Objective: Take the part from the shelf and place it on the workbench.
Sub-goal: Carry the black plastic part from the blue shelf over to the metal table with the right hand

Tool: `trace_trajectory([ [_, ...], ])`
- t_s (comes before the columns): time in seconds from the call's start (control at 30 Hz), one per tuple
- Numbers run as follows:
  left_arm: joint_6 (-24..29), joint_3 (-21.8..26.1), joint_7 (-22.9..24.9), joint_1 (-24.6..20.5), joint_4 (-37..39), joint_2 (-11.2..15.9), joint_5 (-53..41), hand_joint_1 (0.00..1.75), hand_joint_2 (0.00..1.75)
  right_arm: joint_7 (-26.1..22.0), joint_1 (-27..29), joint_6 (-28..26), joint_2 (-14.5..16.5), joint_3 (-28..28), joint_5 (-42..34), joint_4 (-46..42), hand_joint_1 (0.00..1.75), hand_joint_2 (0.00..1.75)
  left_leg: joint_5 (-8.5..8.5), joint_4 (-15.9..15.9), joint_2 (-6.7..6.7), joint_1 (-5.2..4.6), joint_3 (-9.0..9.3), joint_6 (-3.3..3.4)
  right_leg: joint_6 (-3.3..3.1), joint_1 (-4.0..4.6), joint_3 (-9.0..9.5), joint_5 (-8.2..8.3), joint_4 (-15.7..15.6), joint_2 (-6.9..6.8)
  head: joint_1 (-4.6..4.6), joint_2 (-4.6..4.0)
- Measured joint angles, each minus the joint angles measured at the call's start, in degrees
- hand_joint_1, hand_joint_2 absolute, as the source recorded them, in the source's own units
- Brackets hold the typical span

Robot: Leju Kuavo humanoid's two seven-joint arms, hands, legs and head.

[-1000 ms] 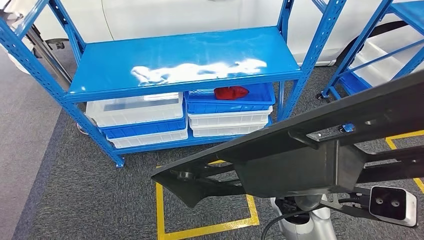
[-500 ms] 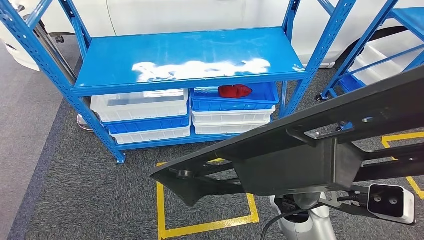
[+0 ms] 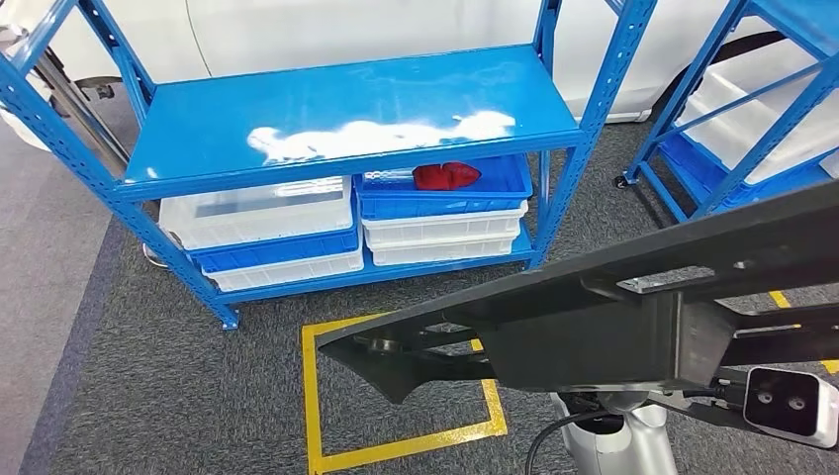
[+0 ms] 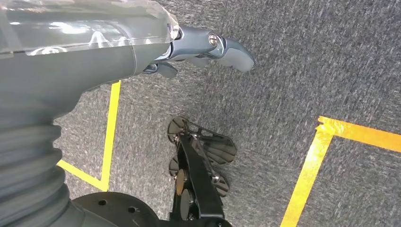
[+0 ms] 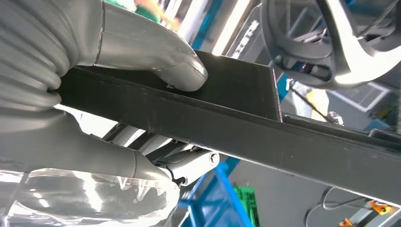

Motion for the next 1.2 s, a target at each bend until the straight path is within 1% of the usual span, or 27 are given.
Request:
trace_trajectory([
  [0.03,0.3,0.1,-0.1,0.1,0.0,0.0,0.0,0.00,1.75,0.0,0.0,-0.1,0.2,-0.6,0.6,-0.4,1.75,1.75,2.21,-3.8,-0.59,0.02,1.79,0.17,0.09,0.00,0.02,-0.03,0.1,0.54,0.00,0.00],
  [0.07,0.6,0.1,-0.2,0.1,0.0,0.1,0.0,0.00,1.75,0.0,0.0,-0.3,0.4,-1.1,1.3,-0.9,1.75,1.75,3.91,-7.8,-1.82,0.07,3.74,0.42,0.24,0.04,-0.05,-0.06,0.3,1.05,0.00,0.00],
  [0.1,1.0,0.2,-0.3,0.2,0.0,0.1,0.0,0.00,1.75,0.0,0.1,-0.5,0.6,-1.5,2.1,-1.6,1.75,1.75,5.04,-11.3,-2.96,0.12,5.30,0.63,0.49,0.05,-0.24,-0.06,0.5,1.60,0.00,0.00],
  [0.17,1.5,0.4,-0.6,0.3,0.1,0.2,0.0,0.00,1.75,0.0,0.6,-1.1,1.0,-2.2,3.8,-3.4,1.75,1.75,5.24,-13.8,-4.22,0.07,6.40,1.01,1.18,-0.06,-0.77,0.16,0.6,2.60,0.00,0.00],
  [0.23,2.1,0.5,-0.9,0.2,0.1,0.4,0.0,0.00,1.75,0.0,1.7,-1.7,1.4,-2.7,5.4,-5.5,1.75,1.75,5.49,-14.2,-3.19,0.09,6.46,1.52,1.94,-0.21,-1.08,0.37,0.6,3.32,0.01,0.00],
  [0.3,3.0,0.6,-1.7,0.2,0.1,0.6,-0.1,0.00,1.75,0.0,2.5,-2.3,1.6,-2.9,6.7,-7.5,1.75,1.75,5.83,-14.7,-1.86,0.33,6.62,2.27,2.48,-0.04,-1.98,-0.96,2.4,1.71,0.01,0.00],
  [0.37,3.5,0.7,-2.7,0.3,0.1,0.8,-0.4,0.00,1.75,0.0,2.9,-2.9,1.7,-3.0,7.5,-8.8,1.75,1.75,5.94,-15.0,-0.46,0.30,6.64,2.74,2.87,-0.01,-4.96,-4.54,8.7,-0.82,0.02,0.00],
  [0.4,3.6,0.8,-3.1,0.3,0.1,1.0,-0.6,0.00,1.75,0.0,3.1,-3.2,1.7,-3.0,7.7,-9.2,1.75,1.75,5.93,-14.9,0.26,0.22,6.59,2.82,3.04,-0.13,-6.93,-6.35,12.8,-1.39,0.02,0.00],
  [0.43,3.6,0.9,-3.4,0.4,0.1,1.1,-0.8,0.00,1.75,0.0,3.4,-3.3,1.7,-3.1,7.9,-9.5,1.75,1.75,5.91,-14.9,0.99,0.15,6.55,2.84,3.20,-0.26,-8.44,-7.40,16.0,-1.65,0.02,0.00],
  [0.47,3.6,0.9,-3.7,0.4,0.1,1.2,-1.1,0.00,1.75,0.0,3.7,-3.3,1.7,-3.3,7.9,-9.7,1.75,1.75,5.89,-14.9,1.70,0.11,6.53,2.83,3.30,-0.36,-9.02,-7.38,17.3,-1.82,0.02,0.00],
  [0.5,3.6,0.9,-4.0,0.3,0.1,1.3,-1.3,0.00,1.75,0.0,3.8,-3.2,1.7,-3.6,7.9,-10.0,1.75,1.75,5.86,-14.9,2.37,0.09,6.55,2.80,3.33,-0.42,-8.28,-6.21,16.0,-2.07,0.02,0.00],
  [0.57,3.6,0.9,-4.4,0.0,0.1,1.5,-1.7,0.00,1.75,0.0,3.9,-3.1,1.7,-4.3,7.9,-10.7,1.75,1.75,5.73,-14.8,3.49,0.04,6.72,2.59,3.03,-0.34,-3.81,-2.56,7.7,-3.76,0.02,0.00],
  [0.6,3.6,0.9,-4.5,-0.1,0.1,1.5,-1.8,0.00,1.75,0.0,3.9,-3.1,1.7,-4.5,7.9,-11.1,1.75,1.75,5.62,-14.7,3.96,-0.08,6.80,2.37,2.72,-0.16,-1.71,-1.23,3.7,-4.67,0.02,0.00],
  [0.63,3.7,0.9,-4.6,-0.1,0.1,1.6,-1.8,0.00,1.75,0.0,3.9,-3.1,1.7,-4.7,7.9,-11.4,1.75,1.75,5.54,-14.7,4.37,-0.17,6.87,2.07,2.36,0.05,-0.40,-0.56,1.2,-5.25,0.02,0.00],
  [0.67,3.7,0.9,-4.7,-0.2,0.1,1.6,-1.8,0.00,1.75,0.0,3.9,-3.1,1.7,-4.8,7.9,-11.6,1.75,1.75,5.49,-14.6,4.79,-0.26,6.92,1.75,2.01,0.25,-0.01,-0.46,0.2,-5.38,0.02,0.00],
  [0.73,3.7,0.9,-4.8,-0.4,0.1,1.7,-1.8,0.00,1.75,0.0,4.0,-3.1,1.7,-5.1,7.9,-12.0,1.75,1.75,5.44,-14.7,5.65,-0.31,7.02,1.09,1.37,0.33,-0.26,-0.15,0.1,-4.18,0.01,0.00],
  [0.77,3.6,0.9,-4.8,-0.5,0.1,1.8,-1.9,0.00,1.75,0.0,4.0,-3.1,1.7,-5.2,7.9,-12.2,1.75,1.75,5.08,-14.4,5.41,-0.24,6.98,0.79,1.04,0.21,-0.26,0.08,-0.1,-3.67,0.01,0.00],
  [0.83,3.2,0.9,-5.2,-0.6,0.1,1.9,-2.1,0.00,1.75,0.0,4.0,-3.0,1.7,-5.3,7.9,-12.5,1.75,1.75,2.52,-10.8,3.25,-0.01,5.56,0.29,0.34,-0.13,-0.26,0.58,-0.6,-2.72,0.00,0.00],
  [0.9,2.5,0.9,-5.6,-0.5,0.1,2.1,-2.4,0.00,1.75,0.0,4.0,-3.1,1.7,-5.3,7.9,-12.6,1.75,1.75,-1.58,-3.0,0.84,0.17,2.22,-0.09,0.00,-0.16,-0.51,0.80,-0.6,-1.68,0.00,0.00],
  [0.93,2.2,0.9,-5.8,-0.5,0.1,2.1,-2.6,0.00,1.75,0.0,4.1,-3.4,1.7,-5.3,8.0,-12.5,1.75,1.75,-2.94,0.6,0.44,0.18,0.65,-0.22,-0.04,-0.14,-0.61,0.86,-0.5,-1.01,0.00,0.00],
  [0.97,1.9,0.8,-6.0,-0.4,0.1,2.1,-2.8,0.00,1.75,0.0,4.1,-3.9,1.7,-5.3,8.0,-12.5,1.75,1.75,-3.19,2.4,0.29,0.19,-0.12,-0.29,-0.02,-0.12,-0.68,0.91,-0.5,-0.28,0.00,0.00],
  [1.0,1.7,0.8,-6.1,-0.4,0.1,2.2,-3.0,0.00,1.75,0.0,4.1,-4.3,1.7,-5.3,7.9,-12.5,1.75,1.75,-2.23,1.9,0.21,0.22,0.20,-0.29,0.03,-0.13,-0.71,0.95,-0.4,0.47,0.00,0.00],
  [1.03,1.6,0.8,-6.2,-0.4,0.1,2.2,-3.3,0.00,1.75,0.0,4.1,-4.7,1.7,-5.3,7.9,-12.5,1.75,1.75,-0.37,-0.9,-0.01,0.27,1.52,-0.23,0.12,-0.14,-0.71,0.98,-0.2,1.25,0.00,0.00],
  [1.07,1.4,0.7,-6.2,-0.5,0.1,2.2,-3.7,0.00,1.75,0.0,4.1,-5.0,1.7,-5.3,7.7,-12.5,1.75,1.75,1.86,-5.1,-0.91,0.39,3.51,-0.13,0.27,-0.17,-0.73,0.99,-0.1,1.99,0.00,0.00],
  [1.1,1.3,0.5,-6.0,-0.6,0.1,2.2,-4.0,0.00,1.75,0.0,4.1,-5.1,1.6,-5.5,7.6,-12.5,1.75,1.75,3.42,-9.2,-2.38,0.53,5.42,0.02,0.52,-0.07,-0.85,0.97,0.2,2.65,0.01,0.00],
  [1.17,1.0,0.0,-5.8,-0.7,0.1,2.1,-4.7,0.00,1.75,0.0,4.1,-4.7,1.5,-6.0,7.3,-12.4,1.75,1.75,4.58,-13.8,-4.66,0.63,7.45,0.39,1.27,-0.15,-1.33,1.13,0.5,3.90,0.01,0.00],
  [1.2,1.0,-0.1,-5.6,-0.8,0.1,2.1,-4.9,0.00,1.75,0.0,4.1,-4.3,1.5,-6.4,7.1,-12.3,1.75,1.75,4.40,-14.1,-4.82,0.54,7.58,0.63,1.71,-0.19,-1.61,1.32,0.5,4.54,0.01,0.00],
])
